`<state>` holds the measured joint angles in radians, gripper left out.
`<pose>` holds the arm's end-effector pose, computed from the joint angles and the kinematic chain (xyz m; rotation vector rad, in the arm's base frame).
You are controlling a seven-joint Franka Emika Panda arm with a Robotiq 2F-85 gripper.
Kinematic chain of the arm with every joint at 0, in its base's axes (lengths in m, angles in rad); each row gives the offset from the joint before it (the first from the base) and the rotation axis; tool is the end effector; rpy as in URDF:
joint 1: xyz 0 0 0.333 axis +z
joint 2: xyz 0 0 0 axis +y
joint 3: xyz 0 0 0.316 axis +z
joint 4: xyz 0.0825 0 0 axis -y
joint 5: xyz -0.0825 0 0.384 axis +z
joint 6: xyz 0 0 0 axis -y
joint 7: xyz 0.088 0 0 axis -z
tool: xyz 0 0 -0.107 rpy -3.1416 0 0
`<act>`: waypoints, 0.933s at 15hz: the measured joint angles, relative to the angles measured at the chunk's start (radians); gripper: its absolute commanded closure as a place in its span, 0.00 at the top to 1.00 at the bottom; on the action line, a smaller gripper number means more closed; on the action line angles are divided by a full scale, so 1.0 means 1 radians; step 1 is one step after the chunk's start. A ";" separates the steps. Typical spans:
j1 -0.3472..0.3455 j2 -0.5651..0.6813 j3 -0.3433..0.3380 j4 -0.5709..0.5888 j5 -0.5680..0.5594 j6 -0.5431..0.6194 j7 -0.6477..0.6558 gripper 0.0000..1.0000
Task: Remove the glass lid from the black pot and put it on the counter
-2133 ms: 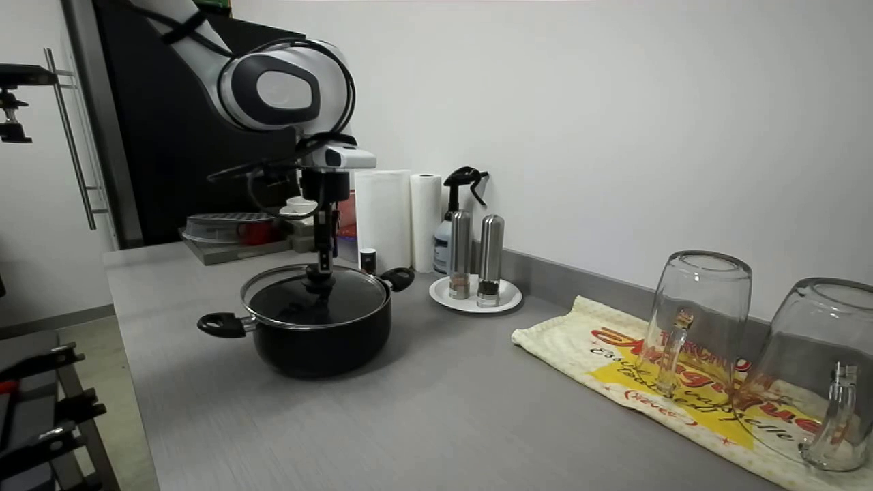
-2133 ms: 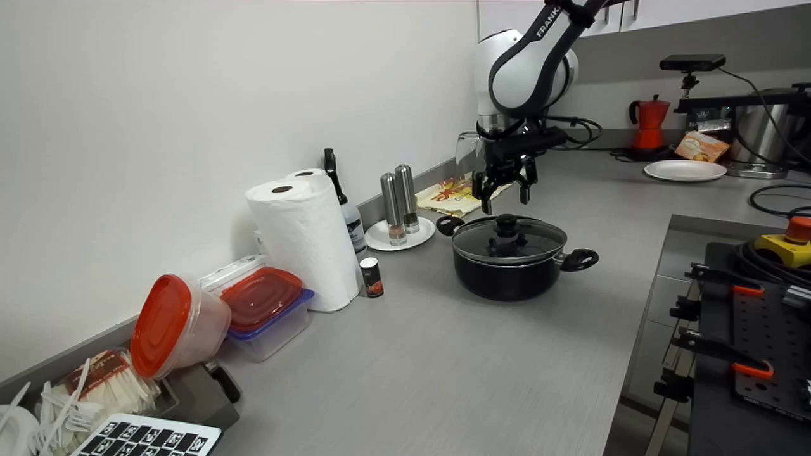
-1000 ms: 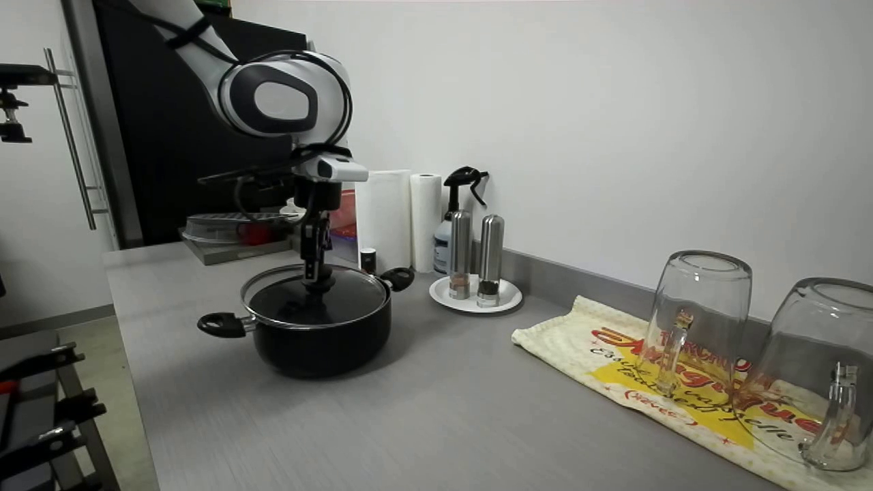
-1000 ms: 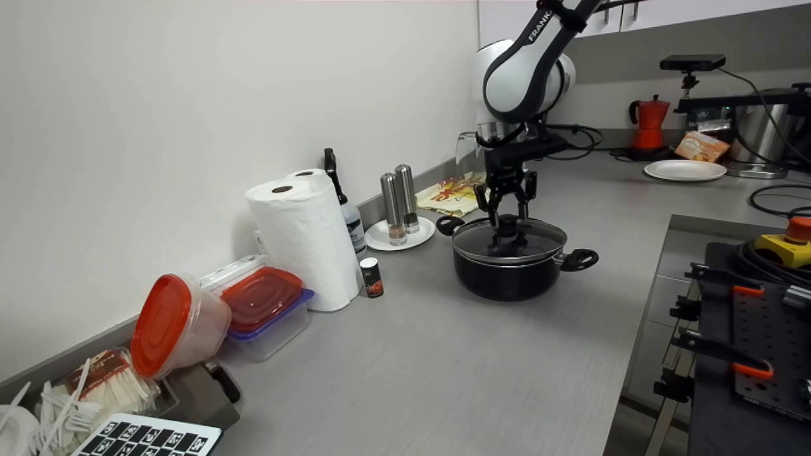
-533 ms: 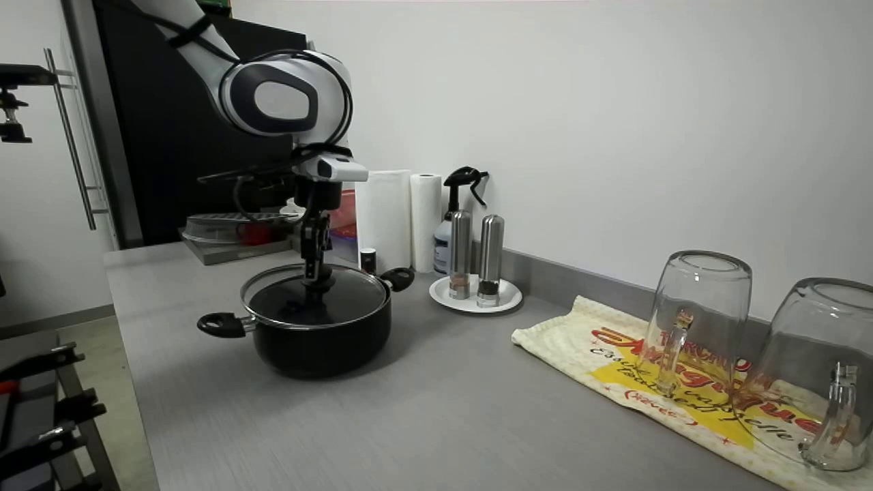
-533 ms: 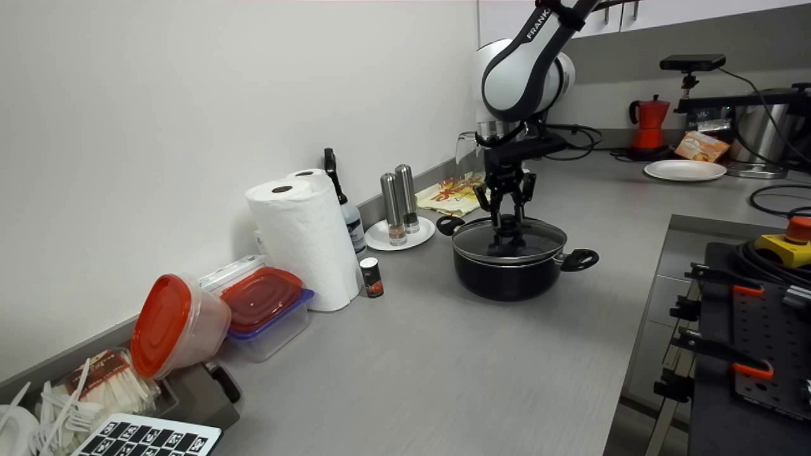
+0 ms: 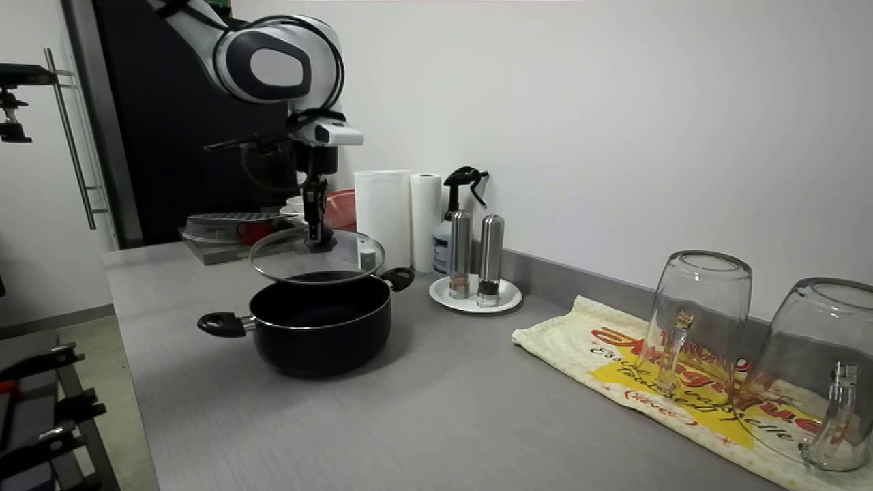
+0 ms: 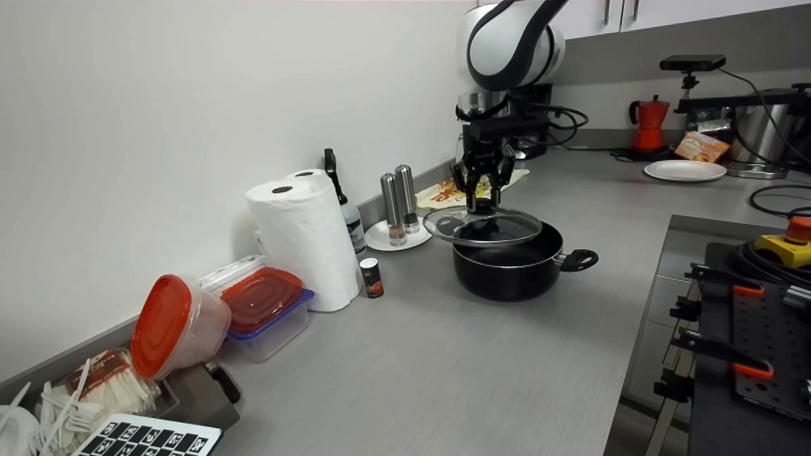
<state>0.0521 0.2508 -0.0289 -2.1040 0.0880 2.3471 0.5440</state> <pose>0.5755 0.0149 0.2983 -2.9605 0.8864 0.0349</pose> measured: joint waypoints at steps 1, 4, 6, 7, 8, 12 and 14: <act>0.009 -0.016 0.010 0.006 0.000 -0.005 -0.001 0.24; 0.045 -0.045 0.047 0.022 -0.003 -0.018 -0.005 0.24; 0.077 -0.048 0.080 0.033 -0.005 -0.018 -0.007 0.24; 0.096 -0.048 0.098 0.039 -0.009 -0.018 -0.009 0.24; 0.116 -0.047 0.116 0.044 -0.016 -0.018 -0.010 0.24; 0.211 -0.035 0.190 0.062 -0.087 -0.010 -0.013 0.24; 0.261 -0.016 0.220 0.064 -0.133 0.020 -0.014 0.24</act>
<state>0.3136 0.2350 0.1915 -2.0398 -0.0454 2.3674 0.5302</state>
